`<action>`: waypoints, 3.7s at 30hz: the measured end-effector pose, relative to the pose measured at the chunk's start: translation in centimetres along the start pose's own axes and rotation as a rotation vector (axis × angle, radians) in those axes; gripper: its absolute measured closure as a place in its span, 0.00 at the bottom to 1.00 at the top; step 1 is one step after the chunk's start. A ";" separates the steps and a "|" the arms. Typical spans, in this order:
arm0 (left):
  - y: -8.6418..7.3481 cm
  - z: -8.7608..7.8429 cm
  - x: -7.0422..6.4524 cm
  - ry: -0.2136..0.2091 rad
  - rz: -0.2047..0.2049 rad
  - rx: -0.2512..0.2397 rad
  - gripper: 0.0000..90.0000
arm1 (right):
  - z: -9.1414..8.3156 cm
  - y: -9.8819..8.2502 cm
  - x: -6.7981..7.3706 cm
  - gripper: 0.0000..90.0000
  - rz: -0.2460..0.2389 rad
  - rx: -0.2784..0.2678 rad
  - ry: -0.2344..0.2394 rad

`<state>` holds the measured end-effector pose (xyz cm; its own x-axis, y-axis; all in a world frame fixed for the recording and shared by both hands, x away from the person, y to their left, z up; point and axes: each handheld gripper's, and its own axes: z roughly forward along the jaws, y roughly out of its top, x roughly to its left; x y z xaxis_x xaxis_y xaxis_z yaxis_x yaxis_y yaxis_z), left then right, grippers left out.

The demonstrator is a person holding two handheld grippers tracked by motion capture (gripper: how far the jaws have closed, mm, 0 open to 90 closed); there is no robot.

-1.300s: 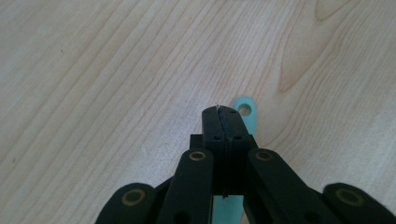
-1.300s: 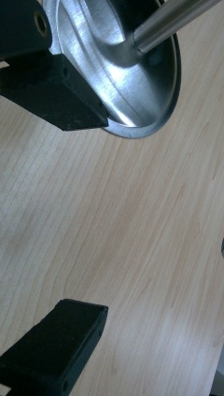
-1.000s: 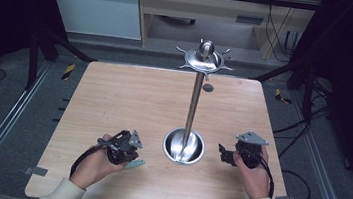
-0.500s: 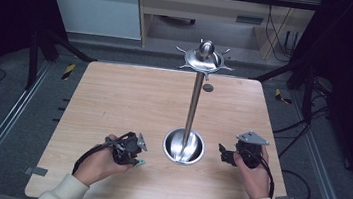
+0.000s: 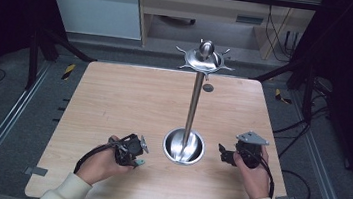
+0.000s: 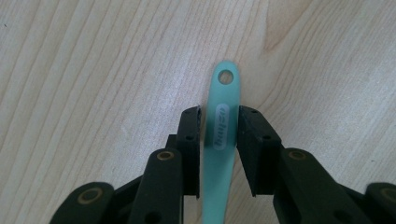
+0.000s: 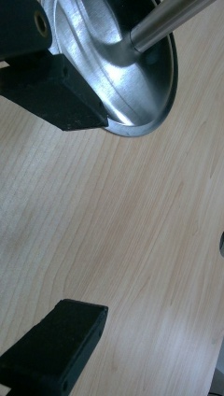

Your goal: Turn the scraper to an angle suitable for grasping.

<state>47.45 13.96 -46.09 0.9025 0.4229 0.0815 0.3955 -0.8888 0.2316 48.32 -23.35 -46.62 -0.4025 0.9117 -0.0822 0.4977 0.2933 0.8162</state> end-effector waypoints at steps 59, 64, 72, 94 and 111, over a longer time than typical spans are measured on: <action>-1.2 -11.8 1.9 0.093 -0.105 -0.318 0.82 | 0.0 0.0 0.0 0.10 0.005 0.002 0.001; -1.0 -12.7 1.8 0.105 -0.108 -0.350 0.82 | 0.0 0.0 0.1 0.10 0.005 0.001 0.003; -0.7 -13.7 1.6 0.110 -0.109 -0.402 0.82 | 0.1 0.0 0.1 0.10 -0.001 0.003 0.003; -0.5 -15.8 1.2 0.134 -0.105 -0.490 0.82 | 0.0 0.0 0.1 0.10 0.004 0.001 0.003; -0.5 -16.5 1.2 0.139 -0.114 -0.551 0.82 | 0.0 0.0 0.1 0.10 0.005 0.001 0.003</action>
<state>45.50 17.77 -30.07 0.8137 0.5631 0.1441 0.3084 -0.6284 0.7141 48.28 -23.28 -46.61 -0.4028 0.9121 -0.0765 0.5000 0.2893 0.8163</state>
